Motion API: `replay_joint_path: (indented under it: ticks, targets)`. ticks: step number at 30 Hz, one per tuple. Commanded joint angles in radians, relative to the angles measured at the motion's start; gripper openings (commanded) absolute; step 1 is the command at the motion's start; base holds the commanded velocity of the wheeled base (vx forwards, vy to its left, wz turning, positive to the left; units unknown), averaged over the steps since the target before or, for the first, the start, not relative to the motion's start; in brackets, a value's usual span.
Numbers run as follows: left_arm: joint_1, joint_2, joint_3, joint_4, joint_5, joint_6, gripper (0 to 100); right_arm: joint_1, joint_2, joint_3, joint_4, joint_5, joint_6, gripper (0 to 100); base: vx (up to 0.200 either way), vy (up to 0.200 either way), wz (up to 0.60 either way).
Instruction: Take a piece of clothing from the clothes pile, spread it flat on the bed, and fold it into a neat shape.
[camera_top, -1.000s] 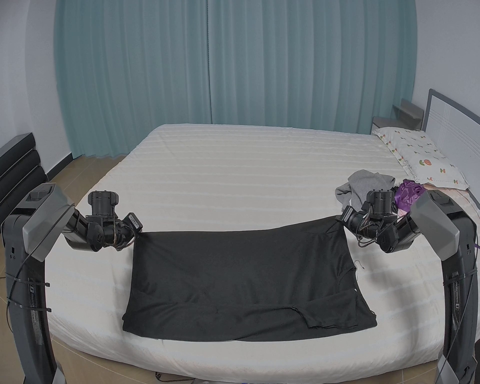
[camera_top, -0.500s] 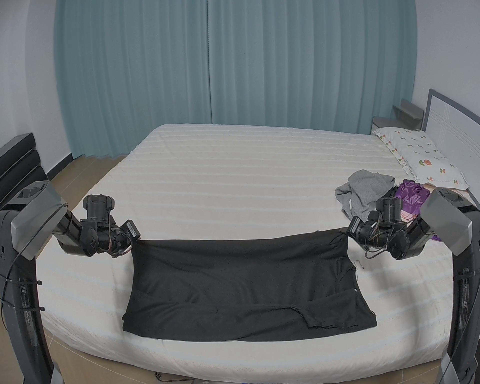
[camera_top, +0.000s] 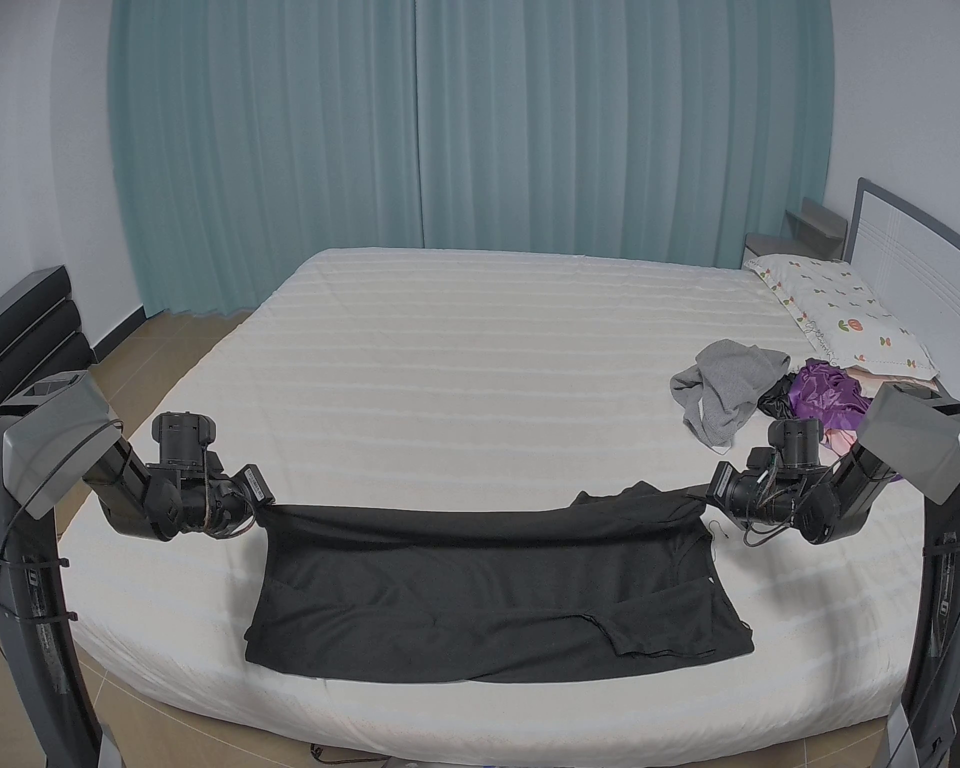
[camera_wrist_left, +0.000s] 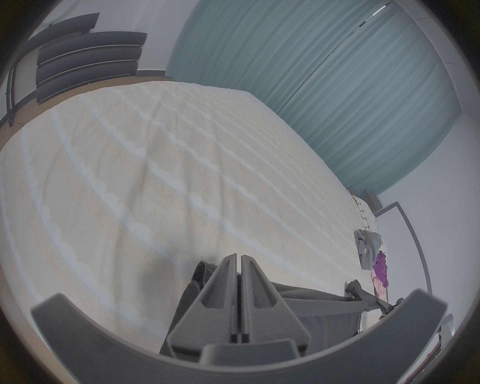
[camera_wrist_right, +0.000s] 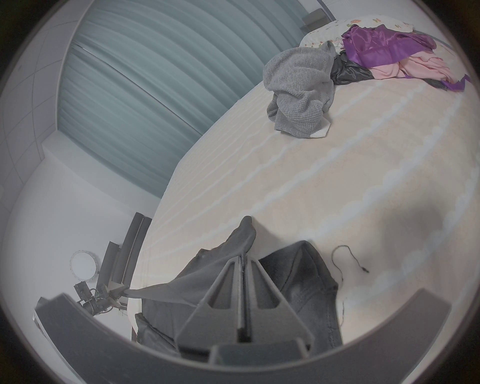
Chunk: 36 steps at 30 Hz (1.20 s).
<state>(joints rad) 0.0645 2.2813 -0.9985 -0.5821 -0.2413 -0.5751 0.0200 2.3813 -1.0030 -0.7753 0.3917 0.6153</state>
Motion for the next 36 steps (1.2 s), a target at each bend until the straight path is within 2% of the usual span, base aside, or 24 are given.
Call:
replay_joint_path:
  ticks: [1, 5, 12, 16, 17, 20, 25, 26, 27, 28, 34, 36]
  targets:
    - [0.008, -0.011, 0.038, -0.008, -0.001, 0.003, 0, -0.002, -0.034, 0.052, -0.009, 0.004, -0.014, 0, 0.000, 0.000, 0.00]
    - [0.009, -0.020, 0.090, -0.010, -0.001, 0.027, 0, -0.006, -0.059, 0.144, -0.047, 0.033, -0.046, 0, 0.000, 0.000, 0.00]
    - [0.005, -0.014, 0.198, -0.084, -0.001, 0.086, 0, -0.008, -0.047, 0.238, -0.096, 0.033, -0.105, 0, 0.000, 0.000, 0.00]
    - [0.005, -0.009, 0.262, -0.145, -0.001, 0.093, 0, -0.014, -0.042, 0.290, -0.116, 0.033, -0.163, 0, 0.000, 0.000, 0.00]
    - [0.003, -0.006, 0.287, -0.165, -0.001, 0.104, 0, -0.017, -0.039, 0.310, -0.117, 0.032, -0.207, 0, 0.000, 0.000, 0.00]
    - [0.000, -0.005, 0.324, -0.174, -0.003, 0.118, 0, -0.029, -0.027, 0.323, -0.117, 0.032, -0.272, 0, 0.000, 0.000, 0.00]
    - [0.000, -0.006, 0.353, -0.174, -0.001, 0.139, 0, -0.029, -0.024, 0.320, -0.117, 0.029, -0.286, 0, 0.000, 0.000, 0.00]
    - [0.000, -0.006, 0.359, -0.176, -0.001, 0.139, 100, -0.028, -0.020, 0.319, -0.117, 0.029, -0.286, 0, 0.000, 0.000, 0.00]
    - [0.000, -0.006, 0.359, -0.176, -0.001, 0.139, 100, -0.028, -0.020, 0.319, -0.117, 0.030, -0.286, 0, 0.000, 0.000, 0.00]
    - [-0.002, -0.009, 0.362, -0.176, -0.001, 0.139, 100, -0.025, -0.019, 0.317, -0.119, 0.030, -0.286, 100, 0.000, 0.000, 0.00]
    - [0.000, -0.016, 0.363, -0.176, -0.003, 0.138, 100, -0.025, -0.053, 0.302, -0.117, 0.039, -0.267, 100, 0.000, 0.000, 0.00]
    - [0.000, -0.028, 0.348, -0.176, -0.003, 0.127, 100, -0.028, -0.066, 0.270, -0.117, 0.039, -0.212, 100, 0.000, 0.000, 0.00]
